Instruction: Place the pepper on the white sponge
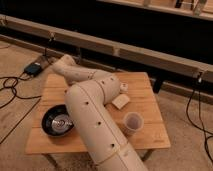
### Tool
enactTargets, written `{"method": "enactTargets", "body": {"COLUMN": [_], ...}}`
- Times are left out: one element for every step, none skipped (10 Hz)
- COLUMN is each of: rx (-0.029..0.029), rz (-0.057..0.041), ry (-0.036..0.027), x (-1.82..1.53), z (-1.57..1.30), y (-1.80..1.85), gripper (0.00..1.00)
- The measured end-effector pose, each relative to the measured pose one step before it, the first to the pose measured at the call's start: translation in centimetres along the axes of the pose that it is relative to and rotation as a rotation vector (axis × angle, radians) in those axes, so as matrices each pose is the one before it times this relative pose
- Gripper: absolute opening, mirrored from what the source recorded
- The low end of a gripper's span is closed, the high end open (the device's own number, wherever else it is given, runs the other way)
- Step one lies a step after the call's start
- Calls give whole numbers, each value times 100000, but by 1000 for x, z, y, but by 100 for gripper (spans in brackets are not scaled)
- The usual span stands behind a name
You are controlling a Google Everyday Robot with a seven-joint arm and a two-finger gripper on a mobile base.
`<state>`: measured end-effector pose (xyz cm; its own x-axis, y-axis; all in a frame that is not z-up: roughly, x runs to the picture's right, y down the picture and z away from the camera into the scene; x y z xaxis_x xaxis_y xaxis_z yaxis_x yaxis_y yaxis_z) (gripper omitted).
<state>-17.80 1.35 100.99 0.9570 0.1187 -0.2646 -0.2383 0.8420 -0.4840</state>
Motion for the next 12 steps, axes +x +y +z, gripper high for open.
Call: {"method": "enactTargets", "body": {"rx": [-84, -93, -56, 408, 154, 179, 206, 67, 194, 12, -163, -152], "rz": [-1036, -1824, -2155, -2561, -1583, -1254, -1216, -1098, -494, -287, -14, -76], "ry": [-72, -203, -510, -994, -1030, -999, -1406, -1509, -746, -553, -277, -21], "x": [-62, -138, -206, -278, -116, -222, -269, -414, -36, 151, 174, 93], "z": [17, -50, -51, -77, -51, -114, -155, -197, -111, -98, -67, -16], "y": [86, 116, 101, -44, -76, -52, -122, -45, -149, -150, -61, 11], "gripper": [65, 65, 65, 65, 65, 65, 63, 54, 45, 33, 23, 15]}}
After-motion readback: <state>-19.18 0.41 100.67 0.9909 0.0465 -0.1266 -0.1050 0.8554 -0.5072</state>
